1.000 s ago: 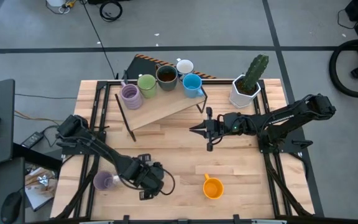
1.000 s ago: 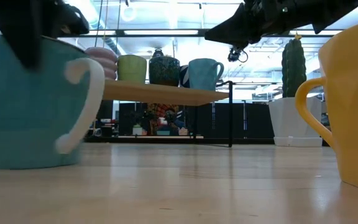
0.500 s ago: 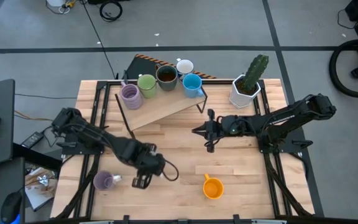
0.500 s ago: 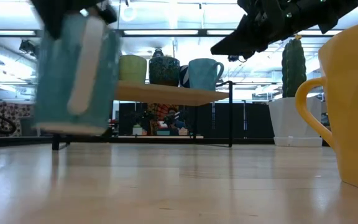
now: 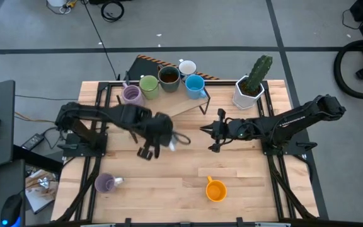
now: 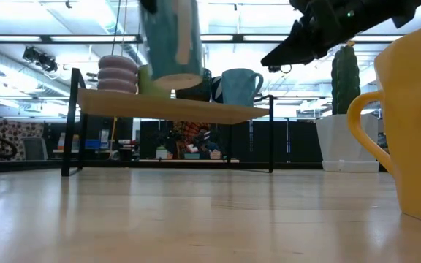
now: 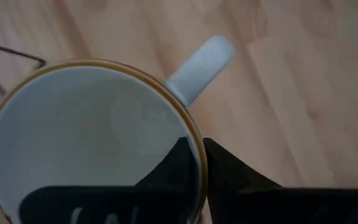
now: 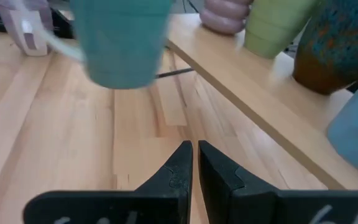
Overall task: Place coffee mugs
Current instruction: Put the blue mug on the shelf
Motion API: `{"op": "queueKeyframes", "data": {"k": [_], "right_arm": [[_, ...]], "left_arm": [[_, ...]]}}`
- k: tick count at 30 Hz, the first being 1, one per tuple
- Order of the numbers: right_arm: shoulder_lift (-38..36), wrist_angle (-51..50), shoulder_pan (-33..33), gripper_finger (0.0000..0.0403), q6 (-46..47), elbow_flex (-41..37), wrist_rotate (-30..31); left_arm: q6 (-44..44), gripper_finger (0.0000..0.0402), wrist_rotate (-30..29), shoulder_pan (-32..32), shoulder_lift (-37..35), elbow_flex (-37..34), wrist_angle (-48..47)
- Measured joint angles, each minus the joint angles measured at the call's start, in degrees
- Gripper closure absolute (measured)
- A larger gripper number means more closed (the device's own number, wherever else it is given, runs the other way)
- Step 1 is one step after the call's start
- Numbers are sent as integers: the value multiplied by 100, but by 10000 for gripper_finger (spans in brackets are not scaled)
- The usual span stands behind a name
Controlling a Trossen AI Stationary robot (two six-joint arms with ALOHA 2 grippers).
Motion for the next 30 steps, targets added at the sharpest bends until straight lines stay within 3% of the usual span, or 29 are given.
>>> {"op": "queueKeyframes", "data": {"k": [5,15,23,30], "right_arm": [[-32,-8,2,372,-170,1,10],[-32,240,-285,372,-372,2,-84],[25,258,-389,372,-337,4,-390],[38,251,-374,372,-305,4,-475]], "left_arm": [[684,369,75,651,2,263,1],[1001,369,84,1644,196,690,-89],[1525,369,-168,2116,457,741,79],[1789,369,-54,2277,609,734,19]]}}
